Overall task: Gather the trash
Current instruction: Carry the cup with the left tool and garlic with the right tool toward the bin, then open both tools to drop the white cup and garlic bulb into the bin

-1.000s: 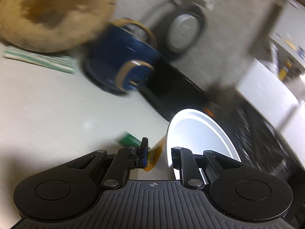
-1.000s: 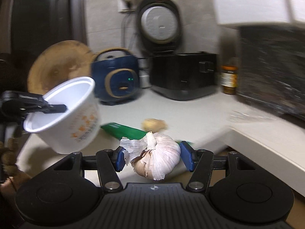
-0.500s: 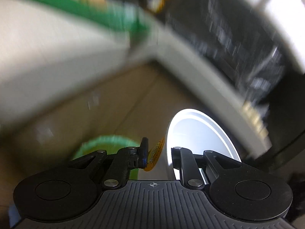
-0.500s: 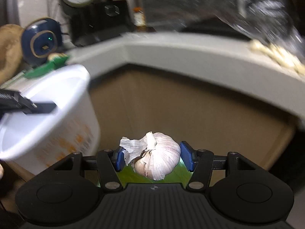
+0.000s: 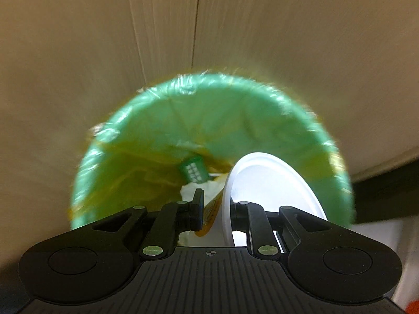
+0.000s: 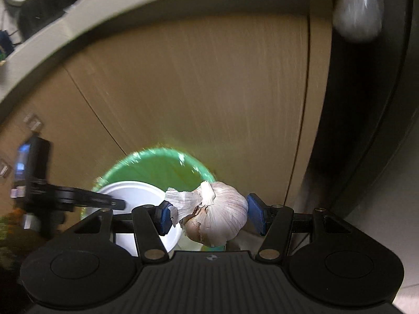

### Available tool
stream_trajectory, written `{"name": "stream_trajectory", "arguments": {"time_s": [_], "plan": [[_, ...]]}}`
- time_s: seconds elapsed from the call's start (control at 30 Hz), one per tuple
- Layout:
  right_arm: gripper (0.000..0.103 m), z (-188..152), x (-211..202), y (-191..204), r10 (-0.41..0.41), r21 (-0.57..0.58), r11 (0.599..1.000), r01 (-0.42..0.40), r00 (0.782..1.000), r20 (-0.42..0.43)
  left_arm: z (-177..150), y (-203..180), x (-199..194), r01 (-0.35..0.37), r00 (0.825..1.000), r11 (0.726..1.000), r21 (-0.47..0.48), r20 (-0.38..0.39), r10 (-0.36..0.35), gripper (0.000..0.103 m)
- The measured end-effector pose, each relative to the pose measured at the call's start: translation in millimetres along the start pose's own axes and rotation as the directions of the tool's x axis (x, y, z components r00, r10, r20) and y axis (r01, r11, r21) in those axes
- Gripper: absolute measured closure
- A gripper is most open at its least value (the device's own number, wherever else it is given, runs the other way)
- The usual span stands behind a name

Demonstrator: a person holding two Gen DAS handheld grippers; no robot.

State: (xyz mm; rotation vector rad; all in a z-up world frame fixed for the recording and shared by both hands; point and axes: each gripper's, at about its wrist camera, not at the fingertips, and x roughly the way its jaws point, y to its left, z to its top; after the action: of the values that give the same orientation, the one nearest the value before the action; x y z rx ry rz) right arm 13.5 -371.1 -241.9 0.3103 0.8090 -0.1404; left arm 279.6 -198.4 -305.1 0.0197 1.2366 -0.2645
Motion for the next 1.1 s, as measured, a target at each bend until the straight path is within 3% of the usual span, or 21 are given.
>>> {"name": "stream_trajectory", "arguments": {"time_s": [0.1,0.23,0.33,0.4,0.57,0.8,0.93,1.1], "plan": [[0.046,0.1,22.8,-5.2,0.003,0.012,1.0,-0.002,0.999,-0.045,4.4,6.7,48.7,0.026,1.0,0.998,-0.05,0.01,-0.026,0.08],[0.046,1.4,48.2,0.4,-0.006,-0.01,1.0,0.005,0.997,-0.081,-6.4,15.5,102.4,-0.024,0.995,1.0,0.006,-0.097,0.025,0.078],[0.046,2.5,61.5,6.4,-0.011,-0.038,0.999,0.007,0.995,-0.097,-15.4,32.6,119.7,-0.013,0.982,0.997,-0.072,-0.188,-0.001,0.078],[0.046,1.2,71.6,7.7,-0.004,-0.033,0.999,0.0,0.993,-0.121,-17.5,39.1,122.3,-0.01,0.979,0.996,-0.091,-0.204,-0.009,0.078],[0.046,-3.9,90.6,17.6,0.018,-0.038,0.999,-0.024,0.986,-0.164,-16.9,44.9,92.4,0.042,0.986,0.992,-0.116,-0.155,-0.06,0.078],[0.046,-0.6,116.4,48.1,0.087,-0.069,0.992,-0.104,0.975,-0.206,-35.8,47.4,10.0,0.063,0.998,0.998,-0.025,-0.026,-0.063,0.078],[0.046,4.5,150.9,71.9,0.089,-0.101,0.988,-0.113,0.972,-0.22,-47.9,51.1,-9.9,0.076,0.997,0.997,0.001,0.012,-0.076,0.078],[0.045,7.5,196.4,92.0,0.048,-0.115,0.989,-0.087,0.951,-0.306,-48.7,55.1,-16.4,0.094,0.994,0.995,-0.013,0.064,-0.093,0.078]]}}
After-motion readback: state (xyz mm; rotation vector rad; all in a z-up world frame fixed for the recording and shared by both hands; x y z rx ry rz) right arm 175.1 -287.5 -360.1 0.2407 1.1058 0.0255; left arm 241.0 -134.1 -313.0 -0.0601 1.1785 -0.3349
